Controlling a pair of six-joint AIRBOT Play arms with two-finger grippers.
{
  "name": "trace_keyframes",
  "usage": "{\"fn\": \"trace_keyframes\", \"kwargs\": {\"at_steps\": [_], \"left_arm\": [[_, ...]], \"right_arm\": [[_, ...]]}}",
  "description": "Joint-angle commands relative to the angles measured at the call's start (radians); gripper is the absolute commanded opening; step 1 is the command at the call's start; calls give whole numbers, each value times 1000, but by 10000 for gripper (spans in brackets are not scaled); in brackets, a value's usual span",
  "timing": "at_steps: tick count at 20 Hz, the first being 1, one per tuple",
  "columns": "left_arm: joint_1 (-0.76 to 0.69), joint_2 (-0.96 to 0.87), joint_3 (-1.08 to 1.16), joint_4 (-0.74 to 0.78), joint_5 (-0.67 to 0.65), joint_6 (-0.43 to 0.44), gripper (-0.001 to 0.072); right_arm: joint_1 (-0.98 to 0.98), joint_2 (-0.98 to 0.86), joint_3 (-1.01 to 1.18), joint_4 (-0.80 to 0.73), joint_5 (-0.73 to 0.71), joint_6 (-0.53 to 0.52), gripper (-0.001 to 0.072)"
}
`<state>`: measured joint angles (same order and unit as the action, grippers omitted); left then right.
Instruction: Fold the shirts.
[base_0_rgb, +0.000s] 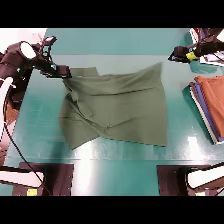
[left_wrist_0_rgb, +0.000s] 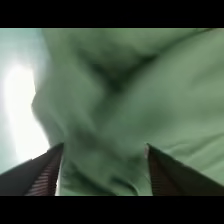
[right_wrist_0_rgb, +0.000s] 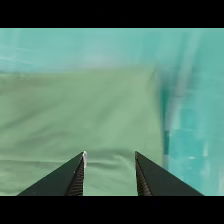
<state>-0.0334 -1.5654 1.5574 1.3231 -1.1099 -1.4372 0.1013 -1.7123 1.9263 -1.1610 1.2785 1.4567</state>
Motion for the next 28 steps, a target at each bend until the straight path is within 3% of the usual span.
{"fn": "trace_keyframes", "kwargs": {"at_steps": [1, 4, 7, 14, 19, 23, 24, 25, 27, 28], "left_arm": [[38, -6, 43, 24, -114, 6, 609], [127, 55, 16, 24, -269, 65, 610], [234, 172, -167, 9, -289, 87, 610], [319, 271, -638, -124, -135, 111, 609], [308, 257, -737, -262, -21, 137, 608], [243, 257, -754, -264, 45, 137, 607], [237, 257, -754, -266, 55, 137, 541], [237, 257, -752, -283, 53, 136, 346], [237, 264, -746, -288, 40, 137, 30], [237, 272, -735, -284, 16, 137, 29]], "right_arm": [[-38, -5, 54, 109, 86, -2, 363], [-84, 102, -66, 159, 173, -53, 363], [-101, 240, -274, 229, 213, -92, 363], [-37, 464, -598, 253, 56, -104, 363], [-3, 492, -655, 254, 39, -104, 363], [3, 492, -657, 254, 35, -104, 363], [2, 492, -657, 254, 41, -104, 363], [-3, 492, -657, 254, 52, -104, 363], [-28, 492, -657, 250, 96, -104, 363], [-45, 492, -657, 249, 132, -103, 364]]}}
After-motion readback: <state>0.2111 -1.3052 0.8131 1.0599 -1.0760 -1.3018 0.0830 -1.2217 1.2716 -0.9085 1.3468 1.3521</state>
